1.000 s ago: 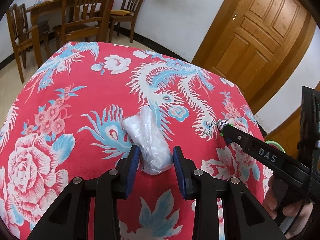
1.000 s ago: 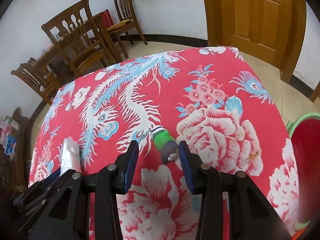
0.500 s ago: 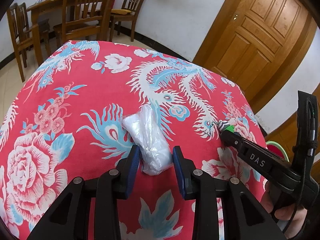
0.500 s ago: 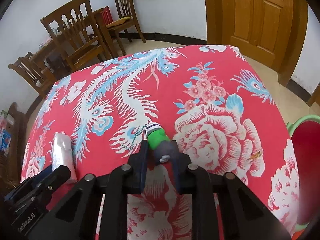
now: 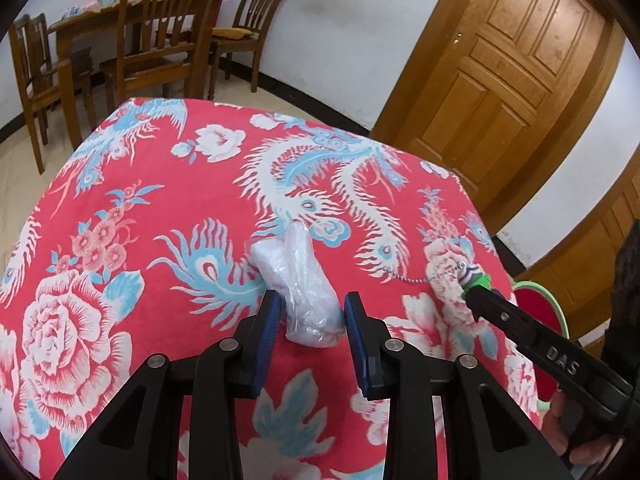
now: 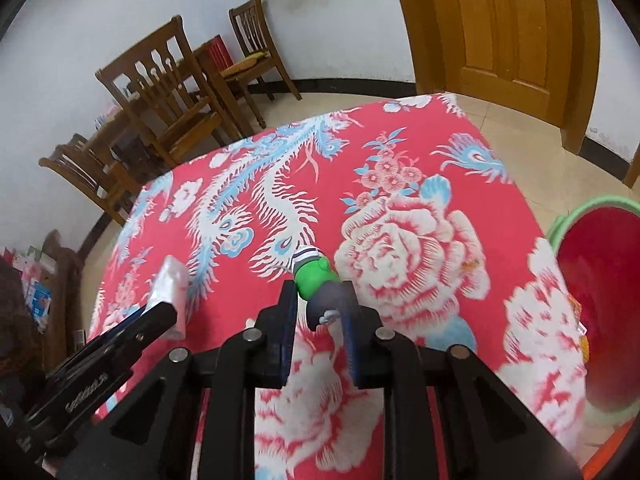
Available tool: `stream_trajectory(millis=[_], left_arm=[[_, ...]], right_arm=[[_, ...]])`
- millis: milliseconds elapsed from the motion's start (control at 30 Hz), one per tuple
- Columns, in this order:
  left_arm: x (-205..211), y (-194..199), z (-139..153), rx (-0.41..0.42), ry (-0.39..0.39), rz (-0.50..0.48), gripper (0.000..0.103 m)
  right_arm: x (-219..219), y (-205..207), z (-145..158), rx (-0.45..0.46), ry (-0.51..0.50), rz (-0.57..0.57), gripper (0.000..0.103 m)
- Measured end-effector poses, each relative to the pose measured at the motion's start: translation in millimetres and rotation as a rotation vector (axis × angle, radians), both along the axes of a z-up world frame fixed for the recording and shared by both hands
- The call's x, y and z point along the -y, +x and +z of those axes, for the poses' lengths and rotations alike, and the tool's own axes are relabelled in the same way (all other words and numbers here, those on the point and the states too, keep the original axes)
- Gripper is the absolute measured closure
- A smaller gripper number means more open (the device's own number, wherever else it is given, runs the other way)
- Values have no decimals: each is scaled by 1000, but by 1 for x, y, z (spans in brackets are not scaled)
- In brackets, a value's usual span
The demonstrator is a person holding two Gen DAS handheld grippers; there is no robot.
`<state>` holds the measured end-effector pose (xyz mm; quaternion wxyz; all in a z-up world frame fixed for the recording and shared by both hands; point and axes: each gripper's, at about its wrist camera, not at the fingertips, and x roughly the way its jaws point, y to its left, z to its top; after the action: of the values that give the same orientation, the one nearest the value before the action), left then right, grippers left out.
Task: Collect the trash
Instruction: 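Carry the plastic bag and green toy over the red bin with both grippers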
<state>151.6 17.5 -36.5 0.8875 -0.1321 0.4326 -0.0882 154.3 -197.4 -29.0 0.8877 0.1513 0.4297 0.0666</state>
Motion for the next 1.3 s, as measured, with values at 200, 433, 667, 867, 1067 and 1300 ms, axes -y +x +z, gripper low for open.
stream_trajectory(millis=[200,433,667,867,1067,1300], left_arm=[[15,-8,11,16,-4,-35,72],[34,-17,20,18,-22,-86,73],[55,-26,29,25,-19,-134,74],[75,-30,37,32,-18,-178,74],[94,-30,45,37,-28,-225,74],[121,-28,51,39,-22,-276,74]], right_arm=[[19,-30,19,44,22,-25,79],[43,-62,33,81,41,-58,79],[70,-86,42,119,62,-109,79],[95,-100,44,137,79,-156,79],[120,-113,46,158,95,-207,79],[152,-123,43,166,113,-277,79]])
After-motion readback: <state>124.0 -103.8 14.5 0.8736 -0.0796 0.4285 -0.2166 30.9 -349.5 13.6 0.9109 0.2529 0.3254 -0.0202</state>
